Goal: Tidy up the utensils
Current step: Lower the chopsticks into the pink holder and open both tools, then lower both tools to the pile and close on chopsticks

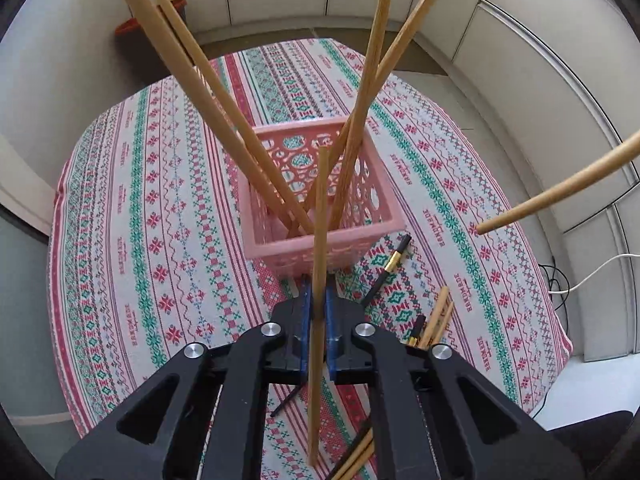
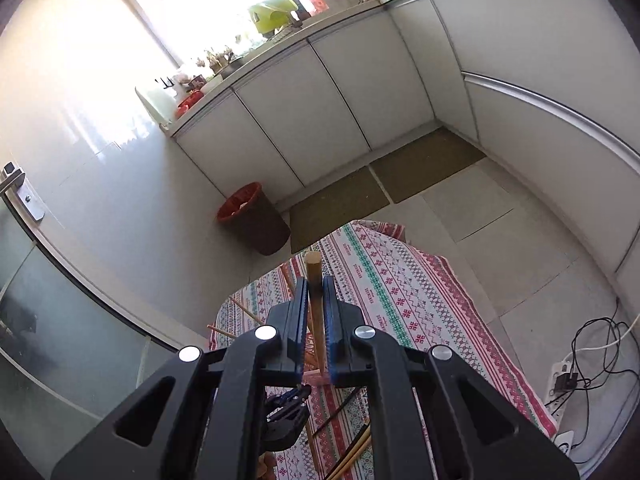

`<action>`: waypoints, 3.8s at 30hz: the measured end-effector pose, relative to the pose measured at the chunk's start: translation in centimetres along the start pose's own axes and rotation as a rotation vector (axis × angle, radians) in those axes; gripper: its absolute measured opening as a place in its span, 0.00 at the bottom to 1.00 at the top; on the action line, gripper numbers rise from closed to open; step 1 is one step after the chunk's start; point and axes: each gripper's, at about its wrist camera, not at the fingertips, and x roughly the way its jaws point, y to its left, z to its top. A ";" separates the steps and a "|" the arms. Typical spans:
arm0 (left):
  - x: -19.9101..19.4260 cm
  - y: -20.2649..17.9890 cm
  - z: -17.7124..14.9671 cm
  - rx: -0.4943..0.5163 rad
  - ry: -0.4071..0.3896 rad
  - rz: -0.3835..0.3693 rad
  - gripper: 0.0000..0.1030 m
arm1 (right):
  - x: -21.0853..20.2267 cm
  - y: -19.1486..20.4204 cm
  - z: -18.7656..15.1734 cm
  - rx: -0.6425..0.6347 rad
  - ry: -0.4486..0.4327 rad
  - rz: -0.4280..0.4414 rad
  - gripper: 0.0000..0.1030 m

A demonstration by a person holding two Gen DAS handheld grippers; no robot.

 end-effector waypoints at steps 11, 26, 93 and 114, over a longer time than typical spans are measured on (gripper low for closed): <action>-13.1 0.0 -0.9 0.033 -0.274 -0.036 0.05 | -1.3 1.9 0.2 -0.034 -0.020 0.046 0.08; -21.3 1.6 4.2 -0.085 -0.560 -0.067 0.05 | 1.2 3.9 2.1 -0.027 -0.063 0.084 0.08; 4.7 -5.0 -2.1 0.049 0.256 -0.003 0.48 | 8.0 -12.1 -11.9 0.085 0.419 -0.302 0.82; 7.3 -8.5 -2.4 0.150 0.217 -0.011 0.07 | 10.4 -13.5 -11.6 0.182 0.424 -0.301 0.82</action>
